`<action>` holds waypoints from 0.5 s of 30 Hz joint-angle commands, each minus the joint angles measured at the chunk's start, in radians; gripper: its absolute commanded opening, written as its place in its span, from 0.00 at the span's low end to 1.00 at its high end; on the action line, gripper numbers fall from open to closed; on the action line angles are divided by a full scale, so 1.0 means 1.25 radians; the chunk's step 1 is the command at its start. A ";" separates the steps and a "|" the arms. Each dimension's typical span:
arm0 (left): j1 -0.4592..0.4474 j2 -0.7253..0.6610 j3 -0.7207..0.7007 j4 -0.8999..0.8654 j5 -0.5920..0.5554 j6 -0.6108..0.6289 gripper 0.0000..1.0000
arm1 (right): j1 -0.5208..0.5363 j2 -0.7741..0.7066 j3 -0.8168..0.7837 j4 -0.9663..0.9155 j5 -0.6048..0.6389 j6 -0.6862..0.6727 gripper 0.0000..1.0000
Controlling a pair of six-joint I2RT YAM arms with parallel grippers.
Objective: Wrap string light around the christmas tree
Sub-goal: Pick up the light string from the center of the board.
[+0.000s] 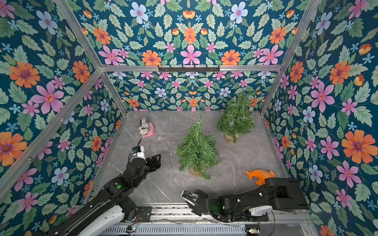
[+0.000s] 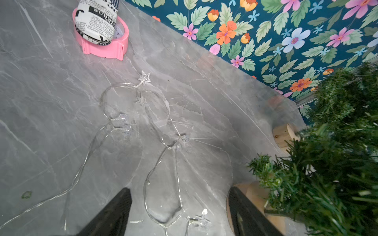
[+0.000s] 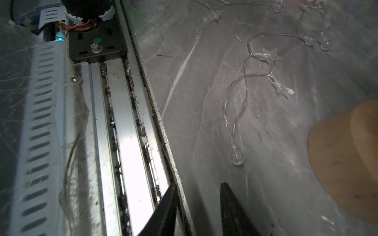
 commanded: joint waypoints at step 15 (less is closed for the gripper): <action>0.000 0.007 -0.015 -0.016 -0.012 -0.023 0.76 | -0.051 0.190 0.042 0.152 0.140 0.012 0.45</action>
